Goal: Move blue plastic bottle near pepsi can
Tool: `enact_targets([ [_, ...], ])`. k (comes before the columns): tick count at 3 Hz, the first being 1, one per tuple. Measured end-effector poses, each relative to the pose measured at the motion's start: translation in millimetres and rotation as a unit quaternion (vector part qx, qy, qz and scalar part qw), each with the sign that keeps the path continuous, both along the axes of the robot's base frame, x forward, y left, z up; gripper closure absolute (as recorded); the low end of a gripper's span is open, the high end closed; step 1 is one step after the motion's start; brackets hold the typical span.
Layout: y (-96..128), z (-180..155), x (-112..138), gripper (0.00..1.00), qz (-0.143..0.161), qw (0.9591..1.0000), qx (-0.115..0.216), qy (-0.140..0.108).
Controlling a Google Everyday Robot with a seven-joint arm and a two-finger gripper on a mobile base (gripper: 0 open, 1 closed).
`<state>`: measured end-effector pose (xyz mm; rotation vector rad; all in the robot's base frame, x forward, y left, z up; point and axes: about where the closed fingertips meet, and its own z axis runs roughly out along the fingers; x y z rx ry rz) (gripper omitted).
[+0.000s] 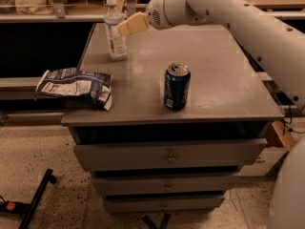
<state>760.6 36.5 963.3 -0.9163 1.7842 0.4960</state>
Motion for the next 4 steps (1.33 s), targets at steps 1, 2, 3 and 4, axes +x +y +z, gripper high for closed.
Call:
enact_targets([
  [1, 20, -13, 18, 0.0, 0.012, 0.9995, 0.028, -0.002],
  [2, 39, -22, 36, 0.0, 0.025, 0.9982, 0.053, -0.013],
  [3, 57, -25, 50, 0.0, 0.039, 0.9964, 0.069, -0.03],
  [4, 66, -24, 60, 0.0, 0.049, 0.9952, 0.073, -0.044],
])
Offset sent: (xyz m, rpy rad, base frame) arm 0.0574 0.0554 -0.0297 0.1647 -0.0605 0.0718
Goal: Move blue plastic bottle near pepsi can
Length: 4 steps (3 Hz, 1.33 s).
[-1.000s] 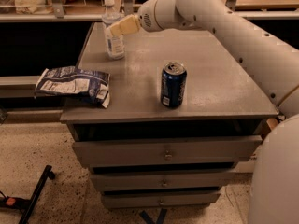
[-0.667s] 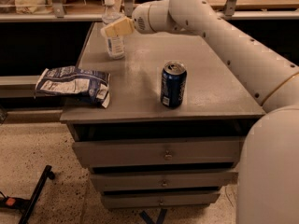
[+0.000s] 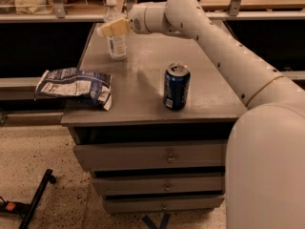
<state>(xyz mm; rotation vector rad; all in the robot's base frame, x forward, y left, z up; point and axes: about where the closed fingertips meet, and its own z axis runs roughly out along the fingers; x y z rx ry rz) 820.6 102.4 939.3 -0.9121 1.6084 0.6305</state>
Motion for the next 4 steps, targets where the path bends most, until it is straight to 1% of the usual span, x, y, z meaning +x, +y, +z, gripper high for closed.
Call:
enact_targets([
  [1, 4.7, 2.3, 4.9, 0.0, 0.004, 1.0, 0.001, -0.008],
  [2, 7.0, 3.0, 7.4, 0.16, 0.004, 0.9999, 0.0, -0.012],
  [3, 5.2, 2.1, 8.0, 0.4, 0.003, 1.0, -0.005, -0.008],
  [4, 1.1, 1.8, 9.0, 0.64, 0.003, 0.9999, -0.012, 0.001],
])
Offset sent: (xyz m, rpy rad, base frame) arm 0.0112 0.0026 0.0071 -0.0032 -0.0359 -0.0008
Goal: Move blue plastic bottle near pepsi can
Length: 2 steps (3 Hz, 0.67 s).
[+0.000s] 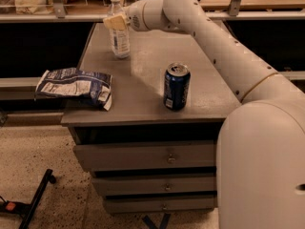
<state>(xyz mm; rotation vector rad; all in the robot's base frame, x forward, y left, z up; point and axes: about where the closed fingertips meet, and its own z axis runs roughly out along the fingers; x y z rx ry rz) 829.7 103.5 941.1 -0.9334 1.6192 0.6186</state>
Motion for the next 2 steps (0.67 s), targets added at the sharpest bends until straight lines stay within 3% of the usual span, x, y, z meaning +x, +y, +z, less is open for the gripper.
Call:
enact_targets([
  [1, -7, 2, -1, 0.87, 0.003, 0.9999, -0.013, 0.011],
  [2, -20, 7, -6, 1.0, 0.007, 0.9997, -0.014, 0.017],
])
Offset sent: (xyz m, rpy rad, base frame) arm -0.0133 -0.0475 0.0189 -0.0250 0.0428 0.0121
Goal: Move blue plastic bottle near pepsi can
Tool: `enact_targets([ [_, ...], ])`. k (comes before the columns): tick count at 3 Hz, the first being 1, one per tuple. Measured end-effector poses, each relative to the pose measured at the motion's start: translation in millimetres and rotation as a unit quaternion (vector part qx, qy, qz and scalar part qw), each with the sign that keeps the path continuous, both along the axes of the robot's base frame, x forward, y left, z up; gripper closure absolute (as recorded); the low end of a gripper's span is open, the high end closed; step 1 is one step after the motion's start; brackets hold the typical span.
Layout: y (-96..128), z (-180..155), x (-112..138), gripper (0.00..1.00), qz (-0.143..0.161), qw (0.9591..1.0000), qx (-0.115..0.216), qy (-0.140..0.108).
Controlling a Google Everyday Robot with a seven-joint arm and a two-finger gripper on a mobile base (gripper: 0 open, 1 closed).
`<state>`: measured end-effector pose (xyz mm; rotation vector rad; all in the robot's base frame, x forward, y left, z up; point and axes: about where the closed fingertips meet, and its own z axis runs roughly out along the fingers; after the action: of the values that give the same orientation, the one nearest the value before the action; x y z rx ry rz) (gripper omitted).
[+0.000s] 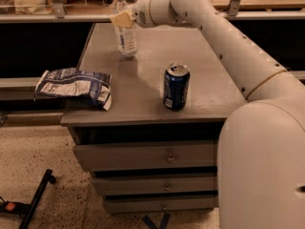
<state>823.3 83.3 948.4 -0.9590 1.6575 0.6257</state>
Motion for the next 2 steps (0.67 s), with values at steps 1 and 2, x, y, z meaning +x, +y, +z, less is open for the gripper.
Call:
enact_targets([
  [1, -16, 5, -12, 1.0, 0.003, 1.0, 0.004, 0.001],
  [2, -34, 7, -29, 1.0, 0.008, 0.9998, 0.017, -0.009],
])
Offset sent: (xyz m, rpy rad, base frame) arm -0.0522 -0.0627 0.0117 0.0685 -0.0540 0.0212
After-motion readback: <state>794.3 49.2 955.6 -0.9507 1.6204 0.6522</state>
